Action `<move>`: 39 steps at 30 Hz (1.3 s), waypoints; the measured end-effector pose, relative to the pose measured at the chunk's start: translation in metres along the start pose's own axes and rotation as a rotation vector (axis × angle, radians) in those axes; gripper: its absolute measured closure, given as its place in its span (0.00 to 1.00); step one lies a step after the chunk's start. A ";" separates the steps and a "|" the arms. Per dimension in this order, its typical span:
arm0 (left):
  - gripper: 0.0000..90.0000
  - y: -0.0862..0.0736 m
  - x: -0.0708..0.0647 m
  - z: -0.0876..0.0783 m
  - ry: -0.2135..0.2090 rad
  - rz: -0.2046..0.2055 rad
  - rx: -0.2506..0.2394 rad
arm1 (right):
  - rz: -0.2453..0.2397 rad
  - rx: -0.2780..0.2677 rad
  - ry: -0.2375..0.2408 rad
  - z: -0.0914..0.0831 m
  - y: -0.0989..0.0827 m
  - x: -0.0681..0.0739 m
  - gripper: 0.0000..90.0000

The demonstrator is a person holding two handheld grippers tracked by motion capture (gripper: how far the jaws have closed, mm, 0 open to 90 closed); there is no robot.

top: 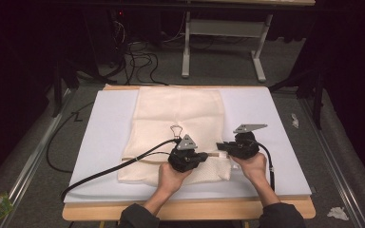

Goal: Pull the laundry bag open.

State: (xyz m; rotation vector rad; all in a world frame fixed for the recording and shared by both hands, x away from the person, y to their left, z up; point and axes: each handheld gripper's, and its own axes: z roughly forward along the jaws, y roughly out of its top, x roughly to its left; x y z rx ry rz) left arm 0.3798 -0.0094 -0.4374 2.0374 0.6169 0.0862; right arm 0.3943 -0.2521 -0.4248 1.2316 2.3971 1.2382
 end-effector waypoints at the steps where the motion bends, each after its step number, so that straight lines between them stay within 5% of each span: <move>1: 0.97 0.000 0.000 0.000 0.000 -0.003 -0.002 | 0.001 -0.001 0.002 0.000 0.000 0.000 0.98; 39: 0.97 -0.004 0.010 -0.019 0.041 -0.021 -0.016 | -0.007 -0.012 0.007 -0.004 0.000 -0.001 0.98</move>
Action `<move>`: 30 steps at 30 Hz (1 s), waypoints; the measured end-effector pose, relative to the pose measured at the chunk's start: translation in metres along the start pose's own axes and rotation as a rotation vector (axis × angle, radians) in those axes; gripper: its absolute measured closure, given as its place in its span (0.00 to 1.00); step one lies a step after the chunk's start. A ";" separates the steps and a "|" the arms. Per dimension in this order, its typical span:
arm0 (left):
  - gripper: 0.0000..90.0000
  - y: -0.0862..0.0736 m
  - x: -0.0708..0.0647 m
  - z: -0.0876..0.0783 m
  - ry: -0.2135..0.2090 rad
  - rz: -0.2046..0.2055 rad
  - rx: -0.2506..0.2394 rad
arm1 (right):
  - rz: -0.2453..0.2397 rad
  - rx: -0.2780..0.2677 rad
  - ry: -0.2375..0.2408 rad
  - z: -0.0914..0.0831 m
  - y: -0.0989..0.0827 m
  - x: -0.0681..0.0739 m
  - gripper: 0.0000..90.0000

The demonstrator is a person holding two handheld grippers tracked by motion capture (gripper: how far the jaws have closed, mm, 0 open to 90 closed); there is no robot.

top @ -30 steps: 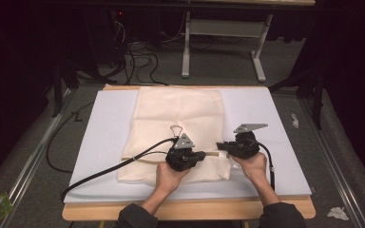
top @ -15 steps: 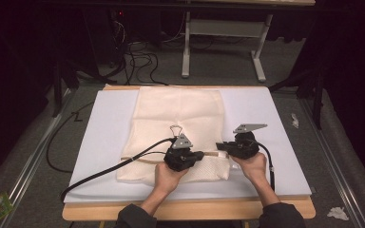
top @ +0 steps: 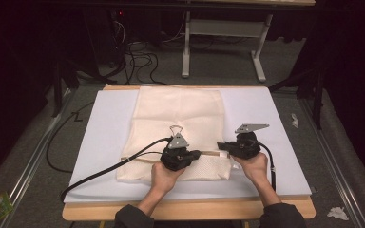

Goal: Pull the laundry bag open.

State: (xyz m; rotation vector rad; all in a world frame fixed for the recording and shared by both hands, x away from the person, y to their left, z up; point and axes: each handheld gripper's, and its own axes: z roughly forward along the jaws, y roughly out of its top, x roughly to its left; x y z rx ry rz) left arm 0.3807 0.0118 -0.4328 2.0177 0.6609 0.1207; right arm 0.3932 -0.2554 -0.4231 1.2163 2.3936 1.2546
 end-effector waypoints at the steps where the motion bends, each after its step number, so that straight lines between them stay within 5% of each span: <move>1: 0.97 0.000 0.000 0.000 0.000 0.000 0.000 | 0.000 0.000 0.000 0.000 0.000 0.000 0.98; 30: 0.97 -0.004 0.011 -0.017 0.033 -0.016 -0.017 | 0.003 0.001 -0.011 -0.001 0.000 -0.002 0.98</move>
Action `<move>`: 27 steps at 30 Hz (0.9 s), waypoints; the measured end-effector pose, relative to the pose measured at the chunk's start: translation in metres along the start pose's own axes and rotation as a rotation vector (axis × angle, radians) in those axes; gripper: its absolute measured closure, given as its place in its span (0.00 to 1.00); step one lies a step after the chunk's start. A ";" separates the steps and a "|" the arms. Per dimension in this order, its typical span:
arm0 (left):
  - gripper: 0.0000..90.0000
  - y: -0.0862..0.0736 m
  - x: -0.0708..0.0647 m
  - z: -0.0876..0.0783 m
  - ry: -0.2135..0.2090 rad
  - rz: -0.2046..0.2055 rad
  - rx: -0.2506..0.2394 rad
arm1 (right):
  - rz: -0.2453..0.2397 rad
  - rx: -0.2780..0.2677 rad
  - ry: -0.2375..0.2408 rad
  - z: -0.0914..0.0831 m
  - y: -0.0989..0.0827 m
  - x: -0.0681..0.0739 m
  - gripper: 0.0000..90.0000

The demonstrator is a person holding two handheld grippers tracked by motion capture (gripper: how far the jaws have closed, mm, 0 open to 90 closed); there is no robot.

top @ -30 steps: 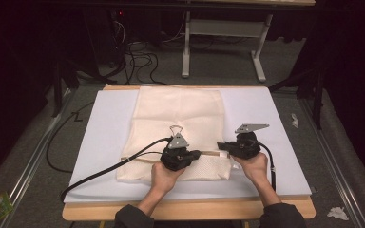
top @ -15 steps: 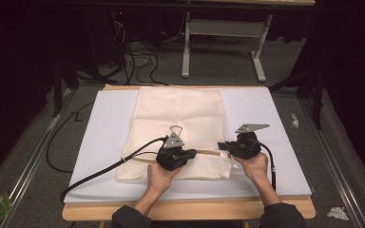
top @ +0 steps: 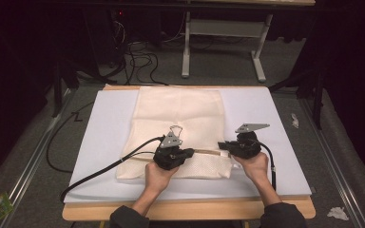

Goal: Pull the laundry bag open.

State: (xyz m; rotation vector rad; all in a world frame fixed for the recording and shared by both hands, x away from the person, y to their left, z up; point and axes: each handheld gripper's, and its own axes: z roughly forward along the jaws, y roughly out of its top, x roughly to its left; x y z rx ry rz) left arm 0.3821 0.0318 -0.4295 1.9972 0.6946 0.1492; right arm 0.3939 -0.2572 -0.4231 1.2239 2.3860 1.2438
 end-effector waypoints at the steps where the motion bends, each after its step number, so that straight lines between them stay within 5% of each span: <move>1: 0.97 0.000 0.000 -0.001 -0.002 -0.001 -0.001 | 0.000 -0.001 0.000 0.000 0.000 0.000 0.98; 27: 0.97 -0.001 0.010 -0.017 0.033 0.013 -0.014 | -0.018 0.007 -0.006 0.000 0.001 0.001 0.98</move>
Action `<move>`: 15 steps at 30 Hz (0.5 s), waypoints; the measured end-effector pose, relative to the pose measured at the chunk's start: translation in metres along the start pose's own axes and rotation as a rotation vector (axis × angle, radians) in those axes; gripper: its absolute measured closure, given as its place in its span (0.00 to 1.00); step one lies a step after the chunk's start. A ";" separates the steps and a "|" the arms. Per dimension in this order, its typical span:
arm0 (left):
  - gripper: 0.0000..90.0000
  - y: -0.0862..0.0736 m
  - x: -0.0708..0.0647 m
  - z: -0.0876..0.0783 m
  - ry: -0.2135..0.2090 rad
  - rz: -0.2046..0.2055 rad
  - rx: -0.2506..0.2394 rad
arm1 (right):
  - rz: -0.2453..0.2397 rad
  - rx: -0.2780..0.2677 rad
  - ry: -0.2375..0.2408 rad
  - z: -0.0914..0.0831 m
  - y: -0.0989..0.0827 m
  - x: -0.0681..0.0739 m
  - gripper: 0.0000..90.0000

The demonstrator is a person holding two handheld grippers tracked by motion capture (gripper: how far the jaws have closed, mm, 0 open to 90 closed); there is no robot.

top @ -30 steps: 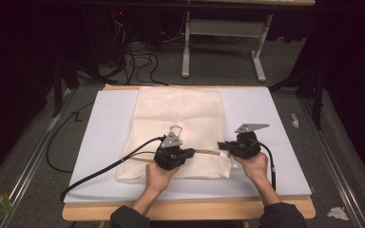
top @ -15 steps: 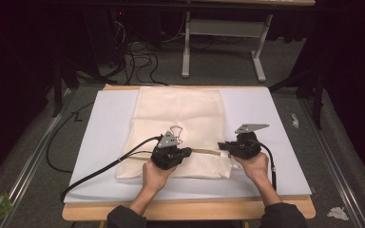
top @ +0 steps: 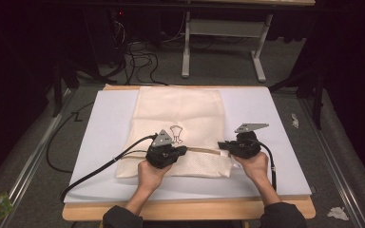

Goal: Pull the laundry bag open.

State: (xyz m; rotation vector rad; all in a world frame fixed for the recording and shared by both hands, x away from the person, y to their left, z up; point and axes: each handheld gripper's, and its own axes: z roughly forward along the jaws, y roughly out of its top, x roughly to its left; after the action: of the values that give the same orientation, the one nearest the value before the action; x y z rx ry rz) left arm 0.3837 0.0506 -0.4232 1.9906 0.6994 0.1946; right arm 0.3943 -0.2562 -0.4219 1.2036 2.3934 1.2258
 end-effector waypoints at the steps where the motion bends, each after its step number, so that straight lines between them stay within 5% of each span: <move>1: 0.97 0.000 0.000 -0.001 0.002 -0.001 0.000 | 0.000 0.003 -0.003 0.000 0.000 0.000 0.98; 15: 0.97 -0.003 0.010 -0.014 0.030 -0.020 -0.012 | 0.013 -0.002 -0.010 -0.003 -0.002 -0.003 0.98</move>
State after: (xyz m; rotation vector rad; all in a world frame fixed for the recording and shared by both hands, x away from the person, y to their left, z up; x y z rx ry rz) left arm 0.3848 0.0676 -0.4196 1.9722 0.7356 0.2165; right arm 0.3939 -0.2605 -0.4223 1.2235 2.3802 1.2228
